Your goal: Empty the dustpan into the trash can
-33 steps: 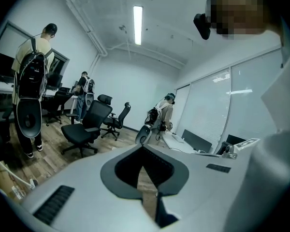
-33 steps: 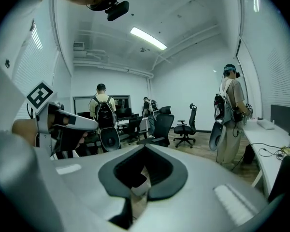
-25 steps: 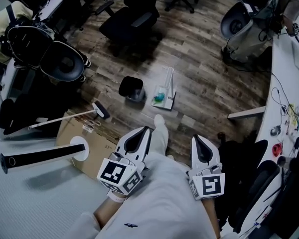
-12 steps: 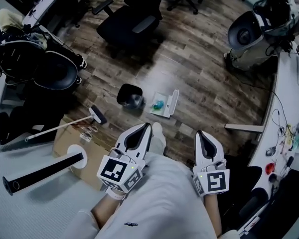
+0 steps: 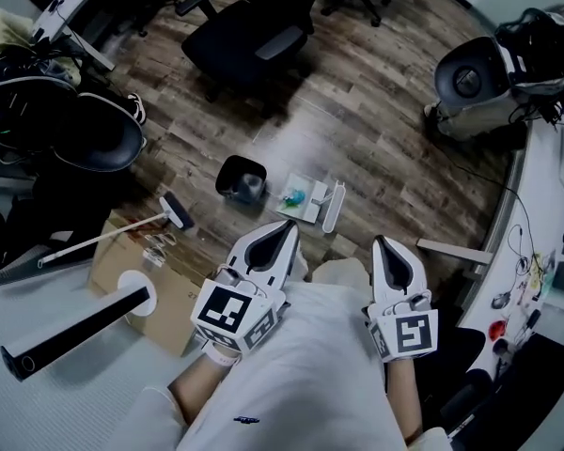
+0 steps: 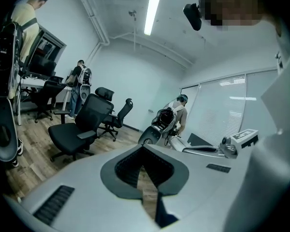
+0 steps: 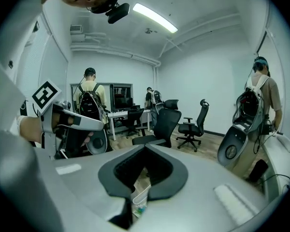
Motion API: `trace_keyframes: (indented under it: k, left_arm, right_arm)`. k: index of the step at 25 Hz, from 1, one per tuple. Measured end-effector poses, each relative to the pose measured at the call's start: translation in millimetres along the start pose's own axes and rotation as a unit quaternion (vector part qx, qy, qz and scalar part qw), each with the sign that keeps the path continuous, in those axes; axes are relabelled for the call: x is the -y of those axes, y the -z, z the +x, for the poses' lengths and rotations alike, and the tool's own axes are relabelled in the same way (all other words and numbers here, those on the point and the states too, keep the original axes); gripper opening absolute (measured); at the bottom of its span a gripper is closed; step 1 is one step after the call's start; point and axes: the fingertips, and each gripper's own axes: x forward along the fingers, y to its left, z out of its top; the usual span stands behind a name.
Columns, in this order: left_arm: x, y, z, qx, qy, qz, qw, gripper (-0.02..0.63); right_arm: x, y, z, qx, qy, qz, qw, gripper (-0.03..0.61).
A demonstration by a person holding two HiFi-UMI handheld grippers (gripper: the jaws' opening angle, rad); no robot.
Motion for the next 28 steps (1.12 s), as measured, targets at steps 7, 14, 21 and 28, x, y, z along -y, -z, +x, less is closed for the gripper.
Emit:
trace_keyframes:
  k: [7, 14, 21, 28]
  left_arm:
    - [-7, 10, 14, -0.016, 0.000, -0.008, 0.9998, 0.006]
    - [-4, 13, 27, -0.032, -0.008, -0.016, 0.9993, 0.006]
    - [-3, 34, 46, -0.051, -0.015, -0.019, 0.9984, 0.006]
    - [-10, 62, 77, -0.072, -0.023, -0.037, 0.9965, 0.006]
  right_arm:
    - [-2, 7, 20, -0.007, -0.020, 0.000, 1.000, 0.012]
    - [2, 7, 32, -0.006, -0.051, 0.005, 0.999, 0.012]
    - [19, 18, 47, -0.008, -0.061, 0.002, 0.998, 0.011]
    - [40, 35, 68, -0.012, -0.070, 0.015, 0.997, 0.012]
